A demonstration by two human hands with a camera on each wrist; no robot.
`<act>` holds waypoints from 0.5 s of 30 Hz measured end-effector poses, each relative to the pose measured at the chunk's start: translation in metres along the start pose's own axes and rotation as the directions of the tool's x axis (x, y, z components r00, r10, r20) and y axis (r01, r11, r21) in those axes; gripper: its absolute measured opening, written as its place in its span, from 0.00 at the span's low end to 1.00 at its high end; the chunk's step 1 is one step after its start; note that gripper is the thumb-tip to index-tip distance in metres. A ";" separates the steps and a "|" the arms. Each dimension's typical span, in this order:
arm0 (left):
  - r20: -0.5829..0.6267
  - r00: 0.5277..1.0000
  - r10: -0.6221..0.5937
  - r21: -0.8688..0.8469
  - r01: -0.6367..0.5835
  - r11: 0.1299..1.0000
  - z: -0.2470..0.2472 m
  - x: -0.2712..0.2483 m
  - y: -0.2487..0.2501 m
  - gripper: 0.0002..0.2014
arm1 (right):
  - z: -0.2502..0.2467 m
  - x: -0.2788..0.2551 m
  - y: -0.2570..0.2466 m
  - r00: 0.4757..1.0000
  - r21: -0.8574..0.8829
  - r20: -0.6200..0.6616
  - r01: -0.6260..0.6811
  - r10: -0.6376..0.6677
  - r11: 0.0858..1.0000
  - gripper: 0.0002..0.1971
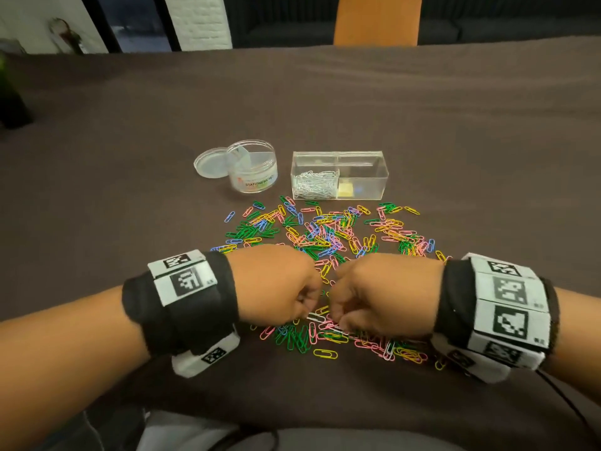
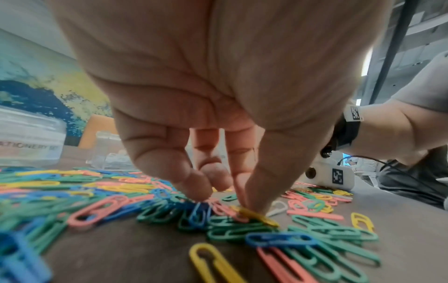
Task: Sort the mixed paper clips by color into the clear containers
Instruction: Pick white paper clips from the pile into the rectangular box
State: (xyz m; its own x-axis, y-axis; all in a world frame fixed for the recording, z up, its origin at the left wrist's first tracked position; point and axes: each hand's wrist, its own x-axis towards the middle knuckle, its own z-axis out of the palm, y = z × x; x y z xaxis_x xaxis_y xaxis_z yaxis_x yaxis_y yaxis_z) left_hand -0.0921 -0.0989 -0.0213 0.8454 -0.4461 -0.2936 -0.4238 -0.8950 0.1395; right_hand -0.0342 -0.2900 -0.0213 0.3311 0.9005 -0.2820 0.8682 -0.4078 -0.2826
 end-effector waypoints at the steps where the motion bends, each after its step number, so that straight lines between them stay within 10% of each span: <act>1: -0.016 1.000 -0.001 0.011 0.001 1.000 0.001 -0.002 -0.002 0.04 | -0.002 0.000 0.001 1.000 -0.016 -0.014 -0.024 0.023 1.000 0.05; 9: -0.243 0.943 -0.228 -0.352 0.133 0.927 -0.008 -0.016 -0.013 0.07 | 0.000 0.001 -0.012 0.999 -0.074 0.014 -0.035 0.036 0.997 0.10; 15: -0.182 0.865 -0.468 -0.896 0.051 0.442 -0.023 -0.024 -0.020 0.17 | 0.001 0.009 -0.016 0.997 -0.085 0.054 -0.047 0.051 0.995 0.05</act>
State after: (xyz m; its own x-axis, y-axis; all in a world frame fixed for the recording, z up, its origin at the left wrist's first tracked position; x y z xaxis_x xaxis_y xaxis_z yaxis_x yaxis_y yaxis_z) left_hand -0.0961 -0.0707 0.0048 0.9886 0.0324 -0.1469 0.1467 -0.4238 0.8938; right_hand -0.0451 -0.2752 -0.0204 0.3548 0.8690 -0.3450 0.8800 -0.4350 -0.1906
